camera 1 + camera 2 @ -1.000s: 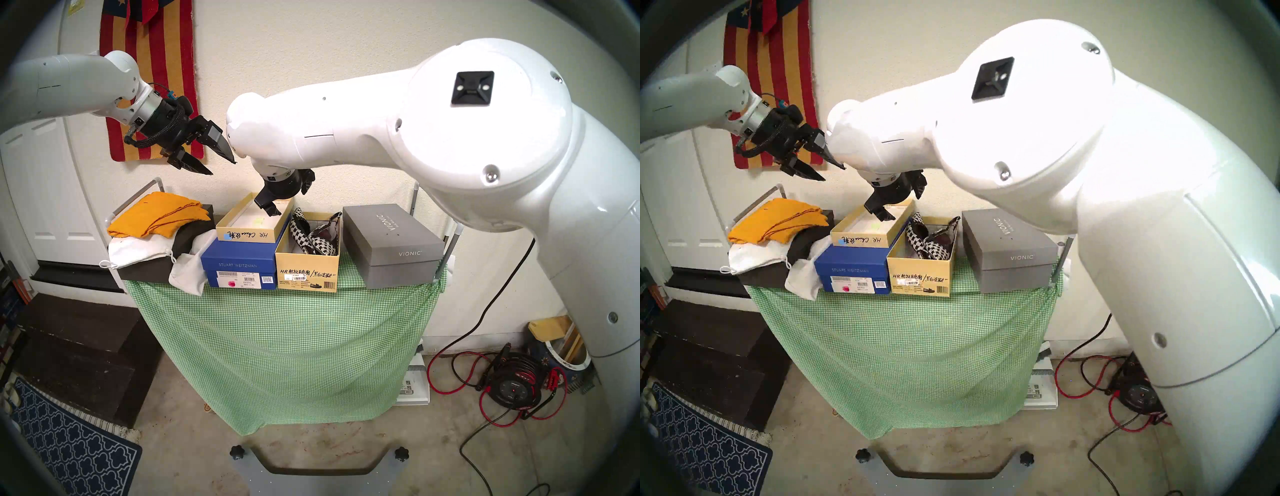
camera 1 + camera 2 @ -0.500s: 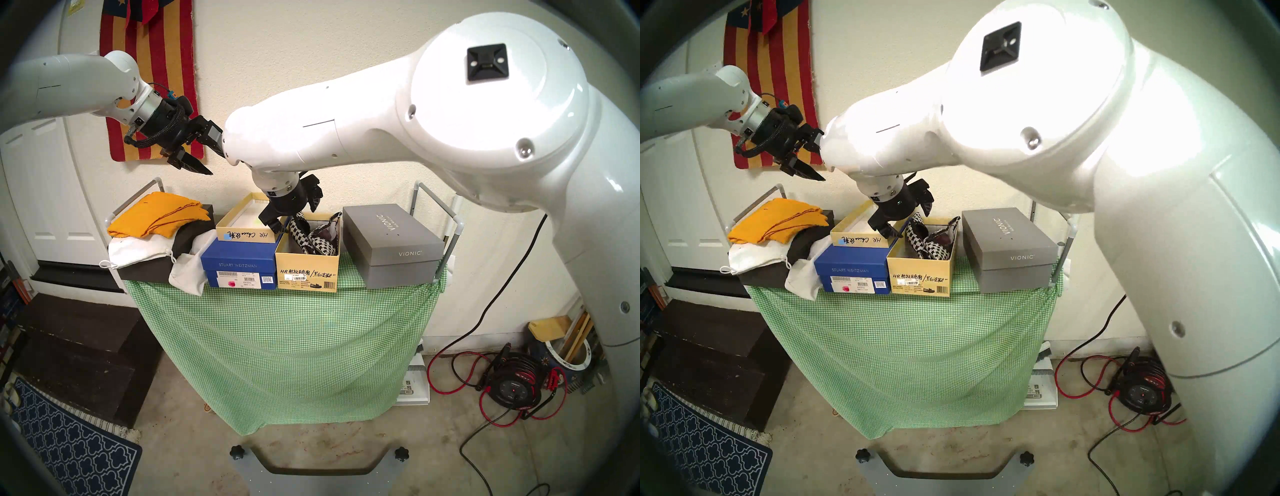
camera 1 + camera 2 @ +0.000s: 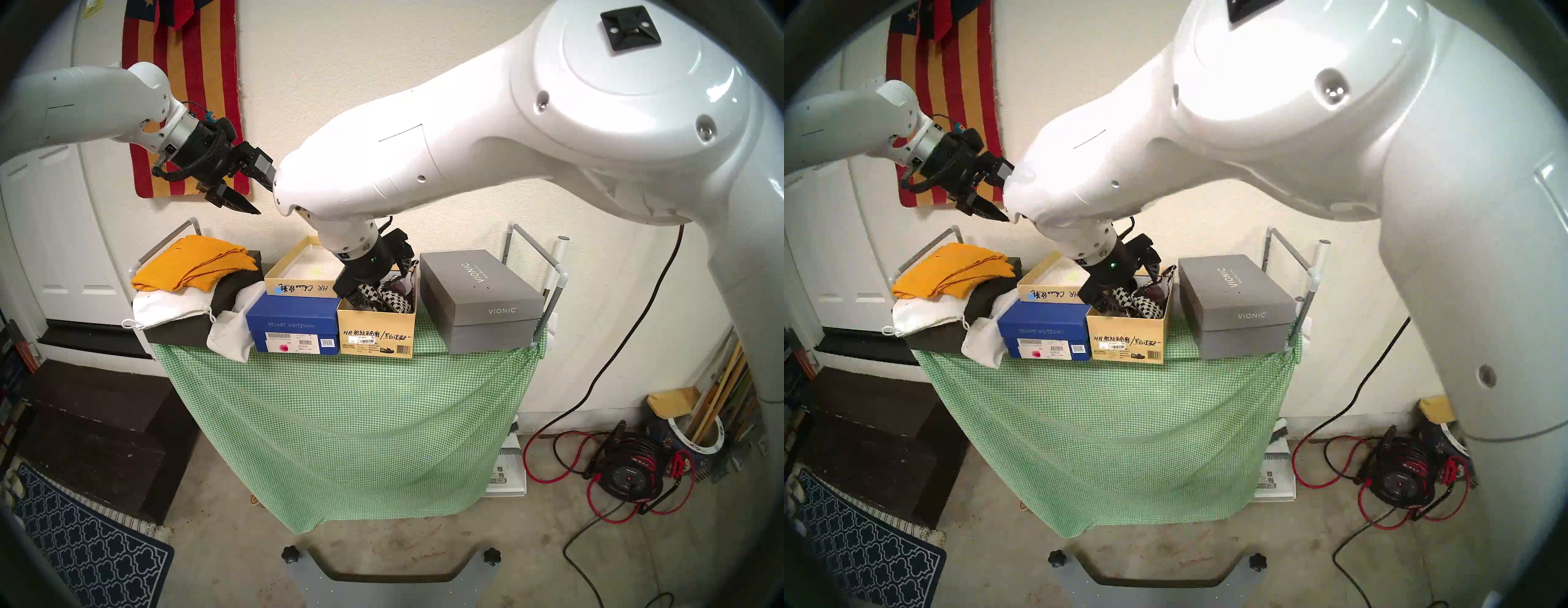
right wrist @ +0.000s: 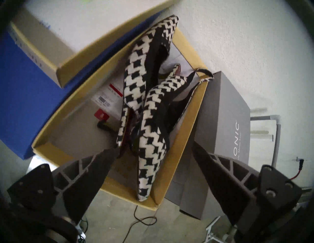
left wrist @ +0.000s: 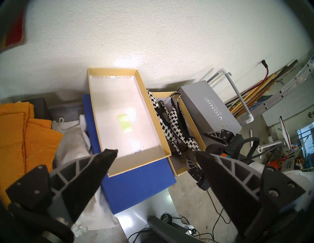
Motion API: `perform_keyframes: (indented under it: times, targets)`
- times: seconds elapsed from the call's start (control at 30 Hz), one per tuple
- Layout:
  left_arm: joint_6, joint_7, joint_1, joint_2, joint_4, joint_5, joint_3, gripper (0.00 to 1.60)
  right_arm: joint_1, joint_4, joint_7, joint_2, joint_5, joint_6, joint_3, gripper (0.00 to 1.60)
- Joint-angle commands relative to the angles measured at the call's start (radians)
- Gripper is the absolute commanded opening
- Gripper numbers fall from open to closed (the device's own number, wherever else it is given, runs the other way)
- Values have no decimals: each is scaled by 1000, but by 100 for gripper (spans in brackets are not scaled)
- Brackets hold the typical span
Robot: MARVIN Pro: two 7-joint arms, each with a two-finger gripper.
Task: Take shoe out of the box
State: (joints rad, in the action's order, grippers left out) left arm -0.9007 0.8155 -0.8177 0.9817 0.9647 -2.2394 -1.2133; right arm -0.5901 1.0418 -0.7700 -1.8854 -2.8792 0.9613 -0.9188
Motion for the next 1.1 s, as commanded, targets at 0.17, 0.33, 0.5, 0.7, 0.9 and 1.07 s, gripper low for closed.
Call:
perform_keyframes:
  times: [0.17,0.33,0.5,0.7,0.9,1.07]
  targets:
    - [0,0,0,0,1,1,0,160,9,-48,-19,-71,-1,-1,-116,160]
    - [0,0,0,0,1,1,0,160,48,-79,35,-63,-1,-1,-123,160]
    - [0,0,0,0,1,1,0,160,61,-83,158,-7,31,-1,-96,160]
    - [0,0,0,0,1,1,0,160,66,-69,239,-3,101,-1,-115,160]
    - [0,0,0,0,1,1,0,160,69,-81,338,-17,170,-1,-146,58]
    - [0,0,0,0,1,1,0,160,49,-67,422,-33,210,-1,-179,56]
